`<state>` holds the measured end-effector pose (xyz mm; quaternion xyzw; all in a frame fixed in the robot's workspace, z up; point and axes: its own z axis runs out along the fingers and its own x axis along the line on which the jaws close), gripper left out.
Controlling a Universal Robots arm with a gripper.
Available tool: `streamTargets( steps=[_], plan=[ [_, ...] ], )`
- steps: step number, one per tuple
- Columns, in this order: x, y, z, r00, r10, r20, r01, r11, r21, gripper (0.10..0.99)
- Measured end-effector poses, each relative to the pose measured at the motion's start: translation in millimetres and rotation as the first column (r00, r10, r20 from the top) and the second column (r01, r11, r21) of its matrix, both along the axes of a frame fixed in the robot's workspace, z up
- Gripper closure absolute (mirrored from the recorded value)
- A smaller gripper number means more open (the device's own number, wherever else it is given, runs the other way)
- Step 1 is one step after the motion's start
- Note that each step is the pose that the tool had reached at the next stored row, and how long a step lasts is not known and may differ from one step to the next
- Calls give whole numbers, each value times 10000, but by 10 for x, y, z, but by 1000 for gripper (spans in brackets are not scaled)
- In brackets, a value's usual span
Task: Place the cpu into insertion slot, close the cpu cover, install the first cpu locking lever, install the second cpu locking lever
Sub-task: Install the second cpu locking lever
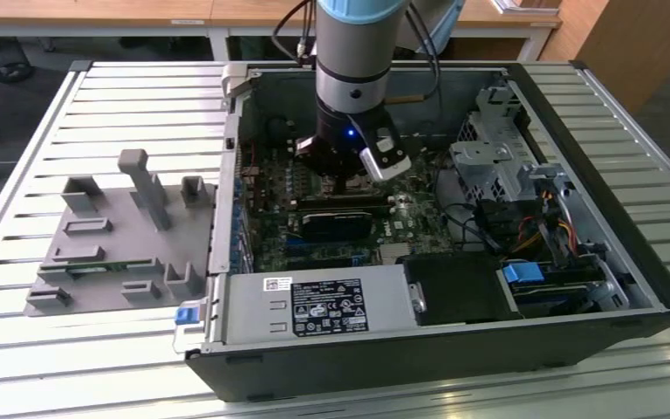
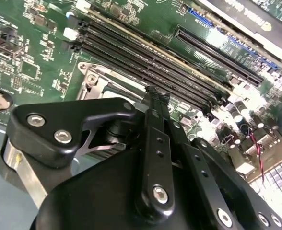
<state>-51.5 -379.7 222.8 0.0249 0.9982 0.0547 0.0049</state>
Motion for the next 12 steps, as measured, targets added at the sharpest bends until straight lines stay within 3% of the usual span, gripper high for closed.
streamTargets(
  steps=[3,7,12],
  plan=[
    [-13,-1,-37,10000,1,-2,-1,10000,40,980],
    [-72,-22,-40,10000,1,0,-1,9997,242,980],
    [-102,-72,-47,10000,0,0,0,9995,301,980]
  ],
)
